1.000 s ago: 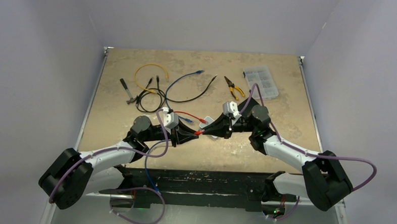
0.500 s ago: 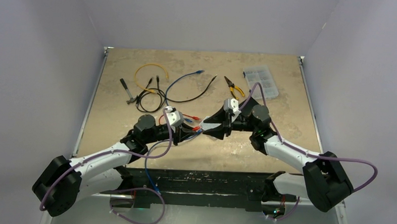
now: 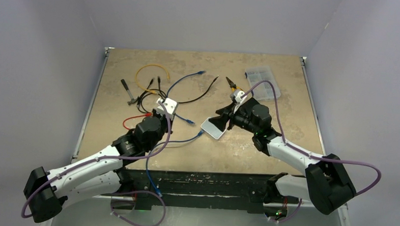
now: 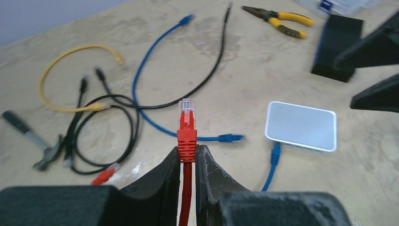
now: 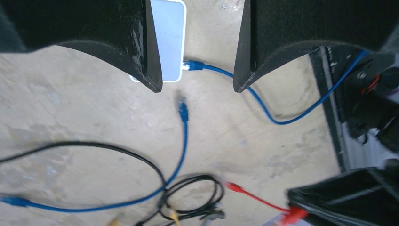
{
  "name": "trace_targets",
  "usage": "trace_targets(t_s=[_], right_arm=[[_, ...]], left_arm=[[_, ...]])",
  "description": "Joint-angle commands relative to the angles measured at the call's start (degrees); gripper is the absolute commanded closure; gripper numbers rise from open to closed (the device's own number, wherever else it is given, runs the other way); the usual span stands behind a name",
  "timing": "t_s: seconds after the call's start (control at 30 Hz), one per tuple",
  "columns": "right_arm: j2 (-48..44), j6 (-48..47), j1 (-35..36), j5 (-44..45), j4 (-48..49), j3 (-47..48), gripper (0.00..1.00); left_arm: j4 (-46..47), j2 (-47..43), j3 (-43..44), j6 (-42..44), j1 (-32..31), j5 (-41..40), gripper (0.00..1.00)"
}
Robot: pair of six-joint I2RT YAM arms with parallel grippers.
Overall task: Insert the plug into the switch port
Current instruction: Insert the connector into the switch port.
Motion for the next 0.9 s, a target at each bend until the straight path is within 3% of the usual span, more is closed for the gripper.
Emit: trace_targets(t_s=[0.0, 0.07, 0.17, 0.47, 0.87], right_arm=[[-0.23, 2.29, -0.71, 10.04, -3.35, 1.92, 0.40], [0.32, 2.72, -0.89, 12.36, -4.67, 2.24, 0.40], [1.67, 3.94, -1.13, 15.38, -7.14, 3.22, 0.40], [9.54, 9.57, -6.14, 13.84, -12.33, 5.00, 0.40], [17.71, 9.55, -7.97, 7.36, -12.49, 6.24, 0.37]], left_arm=[[-8.42, -0.45, 4.52, -1.84, -4.01, -22.75, 1.00], [-9.96, 2.21, 5.52, -1.92, -5.12, -22.52, 1.00], [-8.04, 6.32, 4.74, -2.61, -5.39, -15.14, 1.00], [9.59, 10.60, -6.18, -8.75, -5.63, 5.07, 1.00], [21.46, 22.56, -8.55, -12.67, -10.90, 5.98, 1.00]])
